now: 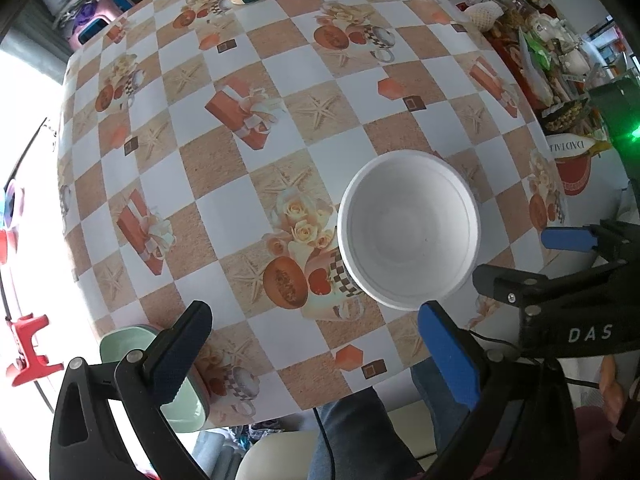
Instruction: Organize plates and bowls
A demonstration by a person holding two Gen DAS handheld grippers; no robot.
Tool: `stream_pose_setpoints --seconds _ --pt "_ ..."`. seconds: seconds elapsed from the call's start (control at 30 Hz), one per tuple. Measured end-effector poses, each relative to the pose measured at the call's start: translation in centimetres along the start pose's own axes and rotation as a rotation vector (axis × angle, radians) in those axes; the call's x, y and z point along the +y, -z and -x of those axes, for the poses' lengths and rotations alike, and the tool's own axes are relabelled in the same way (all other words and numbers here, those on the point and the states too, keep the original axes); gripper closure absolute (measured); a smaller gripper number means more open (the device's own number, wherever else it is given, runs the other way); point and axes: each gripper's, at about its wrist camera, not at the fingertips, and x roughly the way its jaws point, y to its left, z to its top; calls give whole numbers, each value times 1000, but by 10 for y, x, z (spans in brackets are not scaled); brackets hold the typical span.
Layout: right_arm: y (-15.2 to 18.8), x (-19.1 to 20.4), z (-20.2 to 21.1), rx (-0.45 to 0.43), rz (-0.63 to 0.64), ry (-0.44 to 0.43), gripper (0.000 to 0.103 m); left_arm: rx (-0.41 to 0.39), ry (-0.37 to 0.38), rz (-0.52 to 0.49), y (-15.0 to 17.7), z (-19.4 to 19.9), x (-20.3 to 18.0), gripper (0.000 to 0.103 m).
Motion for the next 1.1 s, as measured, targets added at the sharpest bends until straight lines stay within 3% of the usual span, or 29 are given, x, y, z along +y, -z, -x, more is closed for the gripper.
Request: stream_pose_setpoints --seconds 1.1 --pt "-1 -5 -12 47 -20 17 1 16 -5 -9 1 -4 0 0"
